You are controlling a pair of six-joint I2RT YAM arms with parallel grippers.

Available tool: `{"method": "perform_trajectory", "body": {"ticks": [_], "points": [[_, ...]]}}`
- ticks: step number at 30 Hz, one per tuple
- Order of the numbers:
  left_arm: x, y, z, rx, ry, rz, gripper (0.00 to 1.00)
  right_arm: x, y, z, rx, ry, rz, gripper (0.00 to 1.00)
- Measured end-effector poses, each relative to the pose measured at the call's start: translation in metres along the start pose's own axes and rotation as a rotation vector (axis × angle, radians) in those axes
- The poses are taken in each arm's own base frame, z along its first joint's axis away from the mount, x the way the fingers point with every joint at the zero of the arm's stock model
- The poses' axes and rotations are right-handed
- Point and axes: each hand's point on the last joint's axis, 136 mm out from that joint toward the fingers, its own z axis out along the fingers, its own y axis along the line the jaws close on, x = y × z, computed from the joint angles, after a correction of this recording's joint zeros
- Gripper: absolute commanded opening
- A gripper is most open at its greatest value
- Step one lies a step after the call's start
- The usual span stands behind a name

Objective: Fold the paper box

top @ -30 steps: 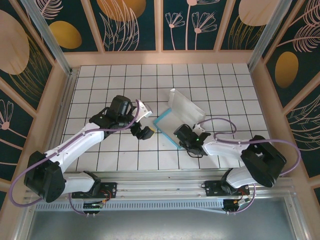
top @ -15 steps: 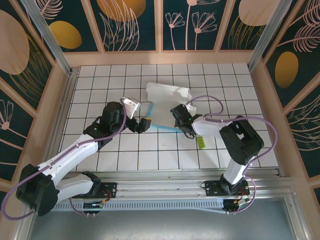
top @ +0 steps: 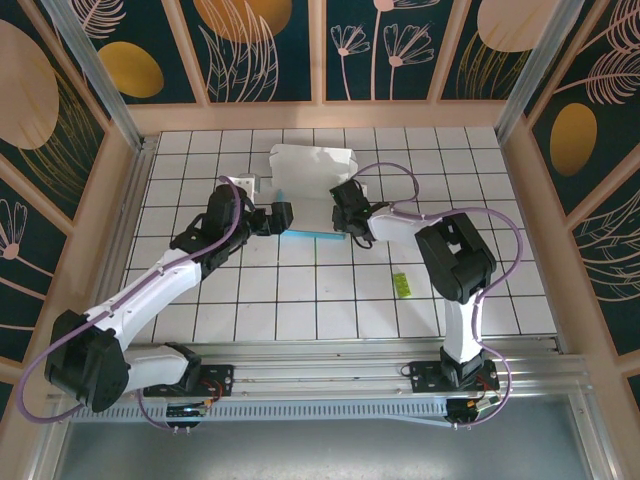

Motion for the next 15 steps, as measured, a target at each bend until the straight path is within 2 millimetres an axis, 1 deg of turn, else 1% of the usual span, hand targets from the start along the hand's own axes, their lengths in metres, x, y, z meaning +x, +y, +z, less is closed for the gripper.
{"method": "perform_trajectory", "body": {"ticks": [4, 7, 9, 11, 12, 13, 15], "points": [[0.005, -0.001, 0.001, 0.016, 0.01, -0.02, 0.99, -0.001, 0.0, -0.002, -0.002, 0.0, -0.012, 0.36], [0.015, 0.003, -0.001, 0.024, 0.009, -0.036, 0.99, -0.005, -0.004, -0.015, -0.008, -0.015, -0.026, 0.41], [0.021, 0.006, -0.007, 0.027, 0.003, -0.039, 0.99, -0.013, -0.013, -0.037, -0.018, -0.038, -0.028, 0.49], [0.019, 0.005, -0.015, 0.037, -0.019, -0.035, 0.99, -0.025, -0.023, -0.062, -0.035, -0.076, -0.022, 0.58], [0.014, 0.003, -0.021, 0.047, -0.038, -0.026, 0.99, -0.032, -0.032, -0.078, -0.047, -0.104, -0.01, 0.65], [0.01, 0.0, -0.025, 0.057, -0.056, -0.011, 0.99, -0.037, -0.038, -0.091, -0.058, -0.125, -0.004, 0.73], [-0.001, -0.007, -0.037, 0.09, -0.103, 0.044, 0.99, -0.043, -0.058, -0.12, -0.074, -0.17, 0.02, 0.88]]}}
